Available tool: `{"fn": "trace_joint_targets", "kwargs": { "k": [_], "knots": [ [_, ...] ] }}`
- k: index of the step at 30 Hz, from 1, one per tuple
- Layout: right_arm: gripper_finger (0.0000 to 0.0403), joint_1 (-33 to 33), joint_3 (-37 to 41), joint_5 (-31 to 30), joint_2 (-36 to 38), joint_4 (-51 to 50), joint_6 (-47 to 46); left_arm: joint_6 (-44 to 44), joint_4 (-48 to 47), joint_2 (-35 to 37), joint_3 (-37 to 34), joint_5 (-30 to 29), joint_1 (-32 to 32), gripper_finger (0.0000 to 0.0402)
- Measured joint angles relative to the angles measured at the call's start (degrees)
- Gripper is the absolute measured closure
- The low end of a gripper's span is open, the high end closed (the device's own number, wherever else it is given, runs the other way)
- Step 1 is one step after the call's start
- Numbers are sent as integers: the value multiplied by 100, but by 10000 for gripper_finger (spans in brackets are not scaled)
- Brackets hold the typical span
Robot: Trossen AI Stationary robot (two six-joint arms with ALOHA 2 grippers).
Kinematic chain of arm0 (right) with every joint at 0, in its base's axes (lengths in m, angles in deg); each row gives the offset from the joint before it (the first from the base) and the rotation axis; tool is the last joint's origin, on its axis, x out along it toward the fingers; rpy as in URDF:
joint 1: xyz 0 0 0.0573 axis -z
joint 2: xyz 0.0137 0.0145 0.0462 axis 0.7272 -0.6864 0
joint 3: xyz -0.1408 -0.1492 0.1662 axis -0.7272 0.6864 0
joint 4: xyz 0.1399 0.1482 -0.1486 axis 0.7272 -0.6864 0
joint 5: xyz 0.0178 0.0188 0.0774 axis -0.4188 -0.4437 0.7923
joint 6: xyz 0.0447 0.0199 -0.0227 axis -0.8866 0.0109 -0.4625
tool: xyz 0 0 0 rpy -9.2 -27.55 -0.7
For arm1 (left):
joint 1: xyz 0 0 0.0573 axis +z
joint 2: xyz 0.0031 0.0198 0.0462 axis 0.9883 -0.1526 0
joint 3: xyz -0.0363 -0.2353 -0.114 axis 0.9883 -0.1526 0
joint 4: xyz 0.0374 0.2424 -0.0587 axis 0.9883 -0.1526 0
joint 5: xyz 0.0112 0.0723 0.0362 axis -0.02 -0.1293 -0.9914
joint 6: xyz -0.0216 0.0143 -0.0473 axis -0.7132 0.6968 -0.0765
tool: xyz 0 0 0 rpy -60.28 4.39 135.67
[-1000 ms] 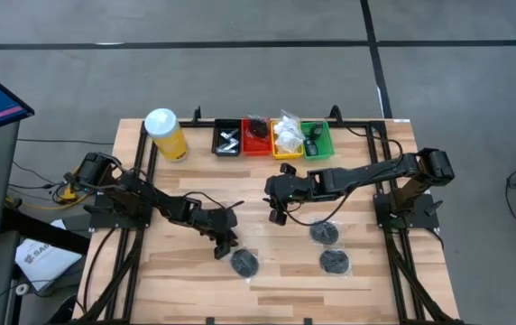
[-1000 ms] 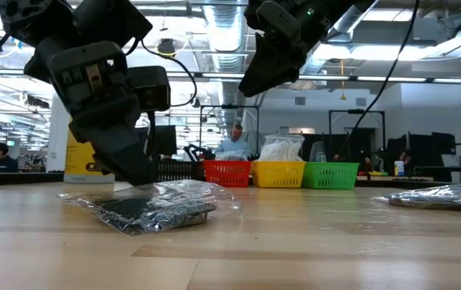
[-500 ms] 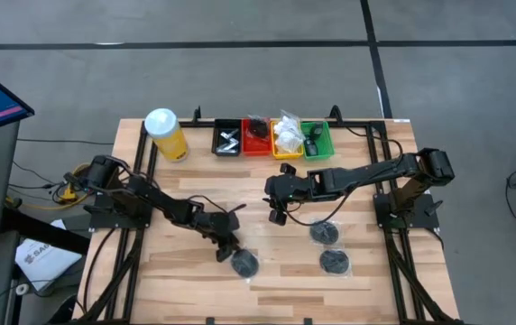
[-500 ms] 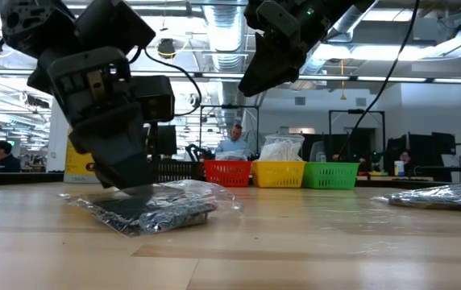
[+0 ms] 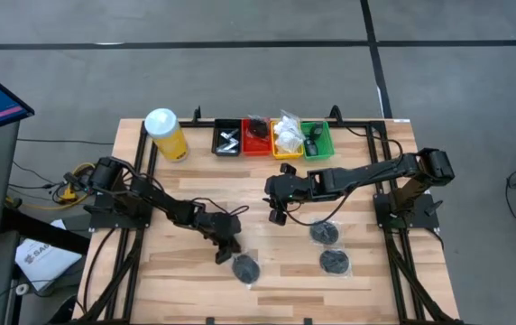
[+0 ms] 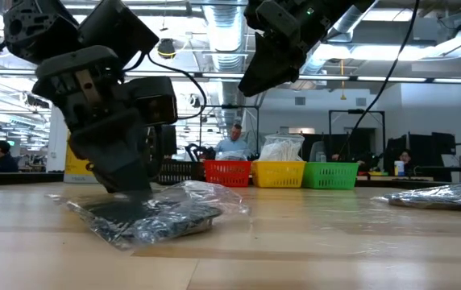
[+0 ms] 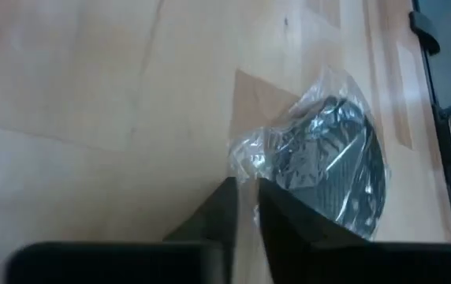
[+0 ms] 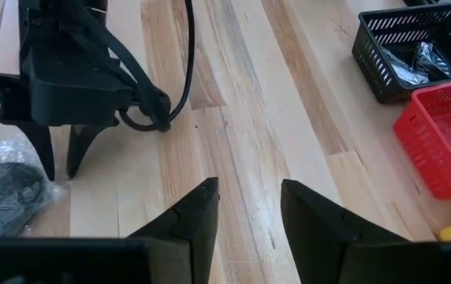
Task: Pick & Place Travel size toiletries
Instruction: Put the hairbrush into the red bin
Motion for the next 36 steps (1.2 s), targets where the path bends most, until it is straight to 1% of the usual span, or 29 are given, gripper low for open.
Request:
{"fn": "trace_joint_targets", "kwargs": {
  "k": [2,5,16,22,26,28,34,36],
  "knots": [
    [274,-1,1,0,2,1,0,175,-10,-4,-4,149,-2,386],
    [274,0,0,0,0,-1,0,338,-20,-4,-9,257,-27,398],
    [274,0,1,0,0,-3,0,363,102,52,-26,290,-37,401],
    [274,0,1,0,2,-5,0,459,140,555,-26,278,-56,401],
    [274,0,1,0,1,-5,0,629,57,1018,-22,150,-88,401],
    [274,0,1,0,0,-2,-1,719,-176,1264,-20,-1,-90,401],
    [274,-105,1,3,0,148,-59,1060,-746,1904,-20,-686,-85,401],
    [274,-166,1,7,1,226,-58,1188,-860,2118,-22,-801,-85,401]
  ]
}}
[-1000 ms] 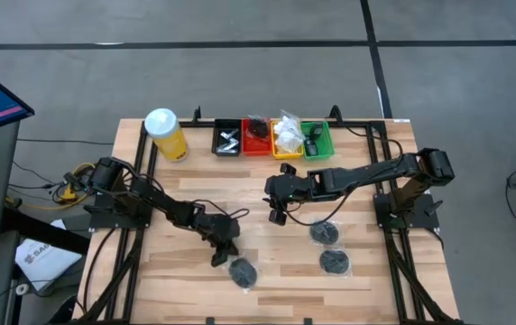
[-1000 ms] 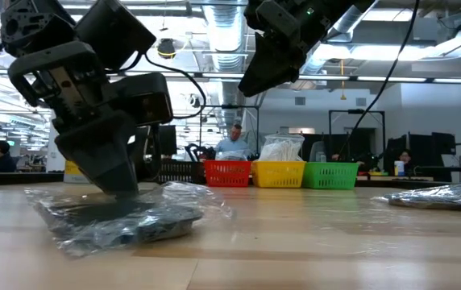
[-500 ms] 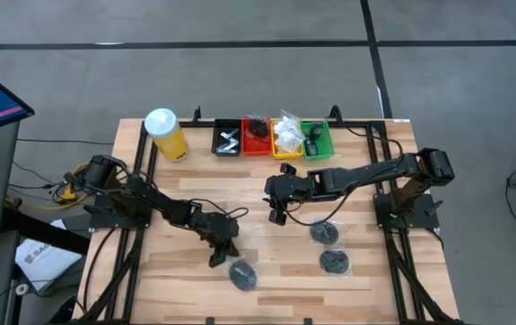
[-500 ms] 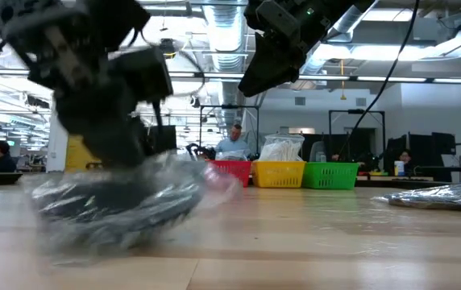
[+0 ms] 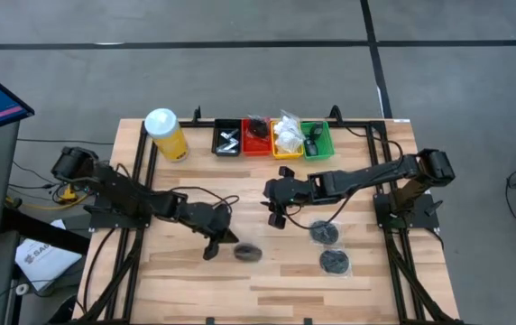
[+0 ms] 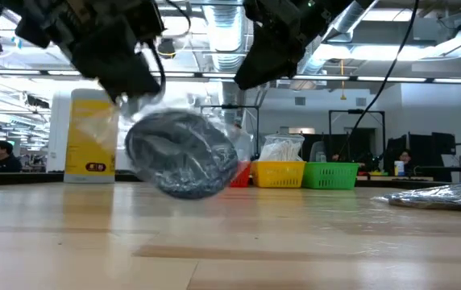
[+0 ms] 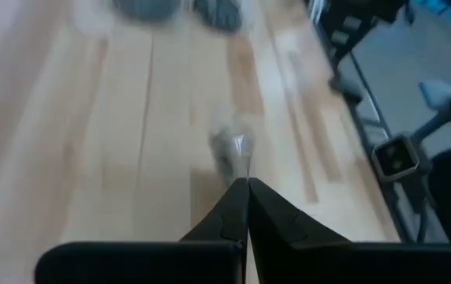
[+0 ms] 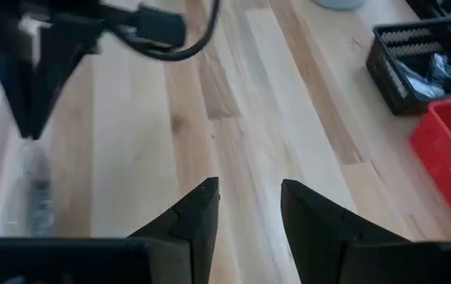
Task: Pick & Place Travel size toiletries
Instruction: Put the hairbrush into the red bin
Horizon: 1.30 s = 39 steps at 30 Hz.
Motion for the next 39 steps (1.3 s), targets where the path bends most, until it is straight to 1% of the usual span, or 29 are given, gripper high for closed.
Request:
{"fn": "trace_joint_targets", "kwargs": {
  "k": [3,7,11,15,19,21,23,26,35,39],
  "knots": [
    [274,-97,0,30,-1,225,74,174,7,262,4,-183,0,401],
    [274,-196,0,382,-1,568,211,420,-85,524,7,-461,2,401],
    [274,-276,0,592,-1,820,277,485,-134,612,7,-680,48,401],
    [274,-354,0,601,-22,926,389,627,-133,615,8,-750,138,401],
    [274,-432,11,617,-308,1092,452,678,-123,615,60,-845,272,401],
    [274,-463,-10,755,-498,1355,662,814,-106,615,110,-854,327,401],
    [274,-459,-15,826,-611,1297,843,919,-114,615,150,-862,367,401],
    [274,-443,-151,927,-714,1294,860,934,-126,615,155,-957,420,401],
    [274,-393,-284,930,-718,1290,795,1045,-73,615,153,-967,424,401],
    [274,-387,-273,929,-858,1176,768,1043,-131,615,153,-964,424,401]
  ]
}}
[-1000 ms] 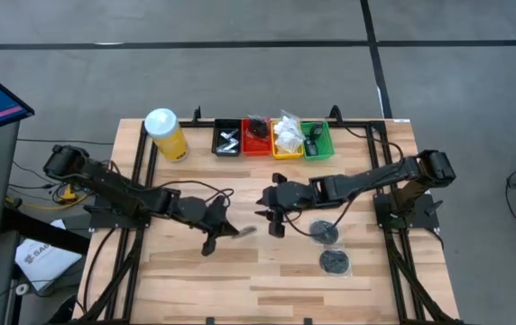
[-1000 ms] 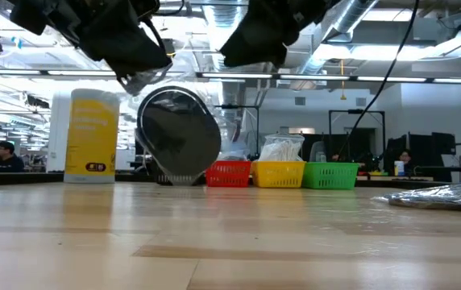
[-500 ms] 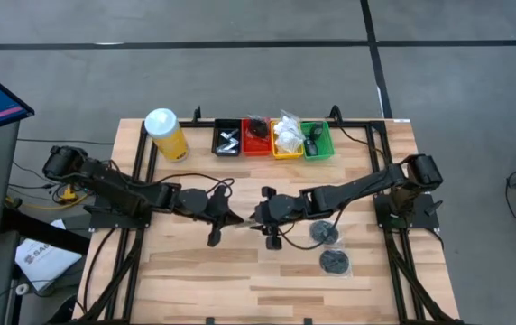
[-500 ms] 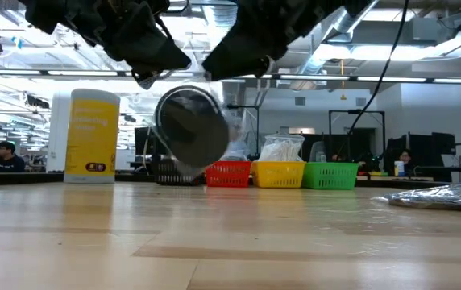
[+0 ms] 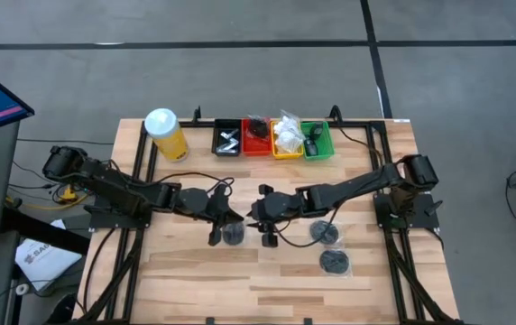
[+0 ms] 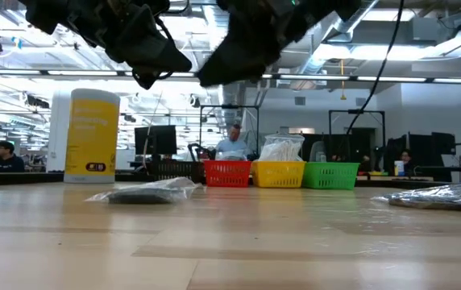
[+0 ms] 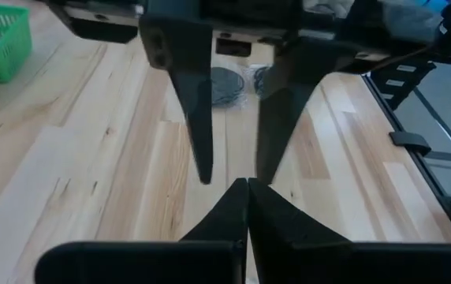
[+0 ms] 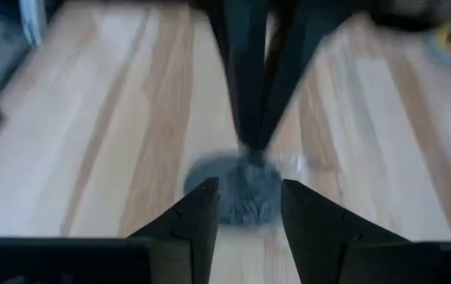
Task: Pick & Place Travel size toiletries
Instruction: Put the hairbrush into the red bin
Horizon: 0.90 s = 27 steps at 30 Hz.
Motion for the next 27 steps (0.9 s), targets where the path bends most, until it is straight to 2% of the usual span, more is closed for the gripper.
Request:
{"fn": "trace_joint_targets", "kwargs": {
  "k": [5,11,20,27],
  "knots": [
    [274,20,-15,10,-112,-58,-150,-42,-348,1,0,4,-11,397],
    [274,61,-4,8,-409,-31,-160,-792,-1215,-14,-65,2,-21,374],
    [274,261,-11,0,-827,-82,-47,-1417,-1267,-87,-649,7,-85,332],
    [274,358,1,-28,-933,-275,-52,-1666,-1249,-87,-973,7,-85,330]
  ]
}}
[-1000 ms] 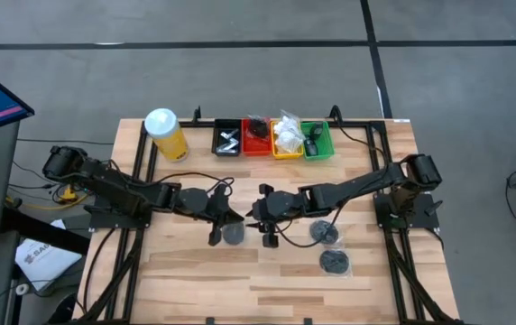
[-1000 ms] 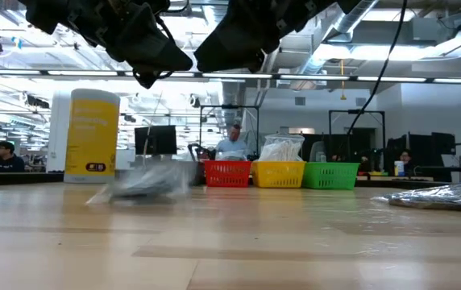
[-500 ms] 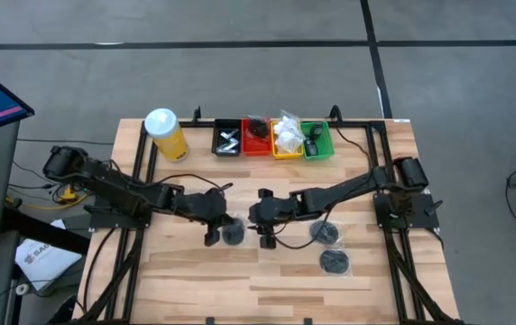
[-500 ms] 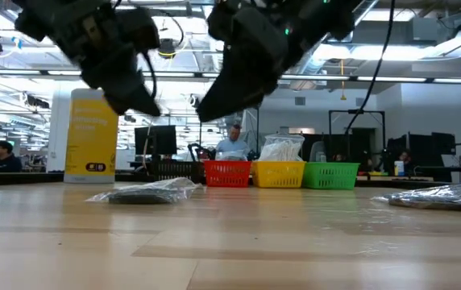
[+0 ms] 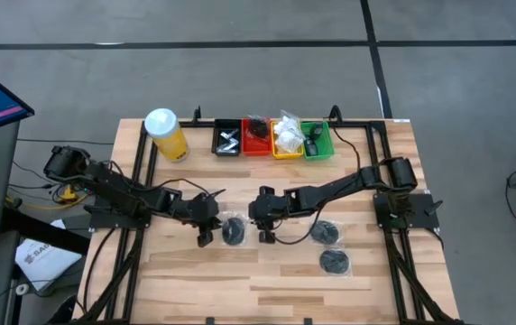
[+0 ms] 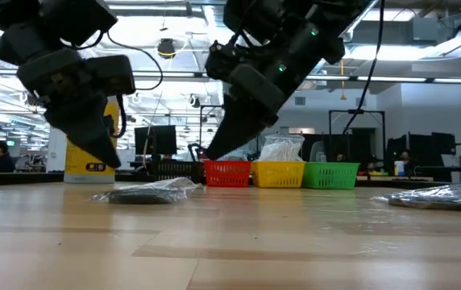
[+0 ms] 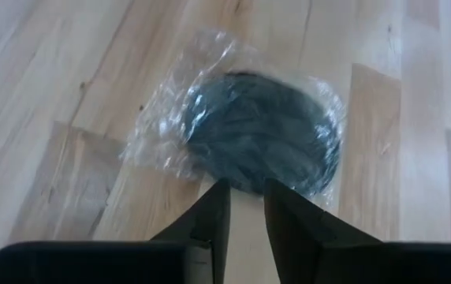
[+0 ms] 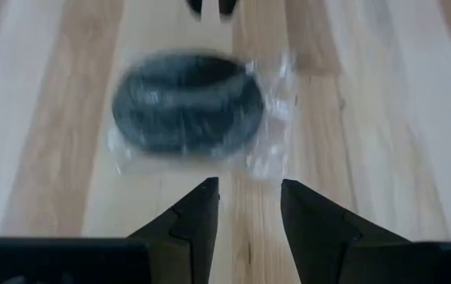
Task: Pick & Place Travel size toiletries
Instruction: Put the hairbrush into the red bin
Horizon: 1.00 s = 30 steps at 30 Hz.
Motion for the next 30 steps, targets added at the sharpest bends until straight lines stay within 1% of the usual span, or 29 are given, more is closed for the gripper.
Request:
{"fn": "trace_joint_targets", "kwargs": {
  "k": [4,7,9,11,13,17,21,23,30],
  "knots": [
    [274,2,-38,-17,-134,179,6,-122,23,0,-84,0,0,335],
    [274,22,23,-42,-232,-30,116,-146,18,-28,-111,-2,0,338],
    [274,40,-46,-46,-337,229,183,-146,17,-70,-110,-3,0,339],
    [274,73,-2,-50,-350,37,222,-148,124,-213,-103,-2,0,339],
    [274,106,-4,-62,-374,73,252,-157,83,-333,-115,-2,4,339],
    [274,163,-14,-66,-397,96,251,-170,253,-698,-105,-8,4,339],
    [274,177,-32,-66,-525,207,251,-249,419,-902,-89,-47,4,340],
    [274,177,11,-64,-568,76,248,-270,460,-932,-89,-46,4,341],
    [274,177,-12,-63,-548,227,251,-165,762,-954,-104,-20,11,341]
  ]
}}
